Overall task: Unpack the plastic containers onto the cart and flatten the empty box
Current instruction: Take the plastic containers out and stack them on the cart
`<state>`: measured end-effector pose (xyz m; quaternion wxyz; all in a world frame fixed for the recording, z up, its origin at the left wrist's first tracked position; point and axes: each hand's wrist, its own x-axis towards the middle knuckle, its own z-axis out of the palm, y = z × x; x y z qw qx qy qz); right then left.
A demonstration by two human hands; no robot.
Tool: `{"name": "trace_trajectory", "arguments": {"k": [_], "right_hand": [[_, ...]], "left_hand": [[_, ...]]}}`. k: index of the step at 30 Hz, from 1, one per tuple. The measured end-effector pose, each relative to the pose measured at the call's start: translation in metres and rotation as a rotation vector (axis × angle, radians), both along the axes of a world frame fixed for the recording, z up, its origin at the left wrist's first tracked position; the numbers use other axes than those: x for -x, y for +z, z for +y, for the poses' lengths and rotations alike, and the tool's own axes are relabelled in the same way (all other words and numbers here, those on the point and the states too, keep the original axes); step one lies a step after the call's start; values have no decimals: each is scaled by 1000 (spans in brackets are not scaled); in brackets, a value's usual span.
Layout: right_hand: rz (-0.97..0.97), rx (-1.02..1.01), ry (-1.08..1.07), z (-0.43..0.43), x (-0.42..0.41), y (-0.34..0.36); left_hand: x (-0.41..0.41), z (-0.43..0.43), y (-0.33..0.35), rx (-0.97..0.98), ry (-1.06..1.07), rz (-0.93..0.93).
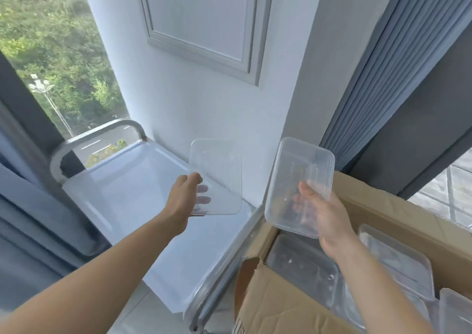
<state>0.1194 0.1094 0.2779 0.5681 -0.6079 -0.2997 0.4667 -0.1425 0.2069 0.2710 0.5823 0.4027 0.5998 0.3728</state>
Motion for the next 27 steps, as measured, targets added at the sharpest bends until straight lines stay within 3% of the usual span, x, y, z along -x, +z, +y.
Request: {"name": "trace_trajectory", "arguments": {"k": [15,20,27], "right_hand": [[-48,110,172,99,310,-22],[-45,157,172,132,346,-38],[-35,235,154,193,353,-63]], "left_hand": [[324,33,-42,75,145,70],[366,74,-58,59,184,140],[366,151,-81,134,81,195]]}}
